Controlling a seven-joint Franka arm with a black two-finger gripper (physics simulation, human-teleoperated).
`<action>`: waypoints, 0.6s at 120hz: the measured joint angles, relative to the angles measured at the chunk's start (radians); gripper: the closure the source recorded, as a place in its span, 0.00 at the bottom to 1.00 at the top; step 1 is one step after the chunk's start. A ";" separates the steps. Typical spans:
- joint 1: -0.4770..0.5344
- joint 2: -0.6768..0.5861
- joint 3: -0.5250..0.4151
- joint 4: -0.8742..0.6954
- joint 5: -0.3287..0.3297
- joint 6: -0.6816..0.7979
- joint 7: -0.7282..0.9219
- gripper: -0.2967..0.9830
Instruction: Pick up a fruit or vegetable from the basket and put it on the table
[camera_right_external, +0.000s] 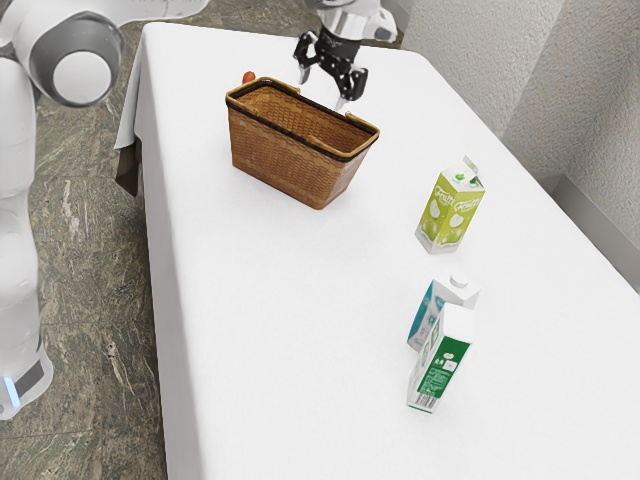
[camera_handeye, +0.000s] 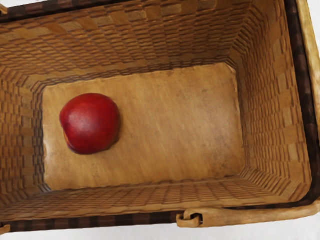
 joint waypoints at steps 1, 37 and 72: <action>-0.001 0.001 0.000 -0.001 -0.001 0.001 0.001 0.23; 0.042 0.032 0.029 -0.024 -0.027 0.035 0.029 0.23; 0.090 0.079 0.032 -0.036 -0.060 0.051 0.044 0.23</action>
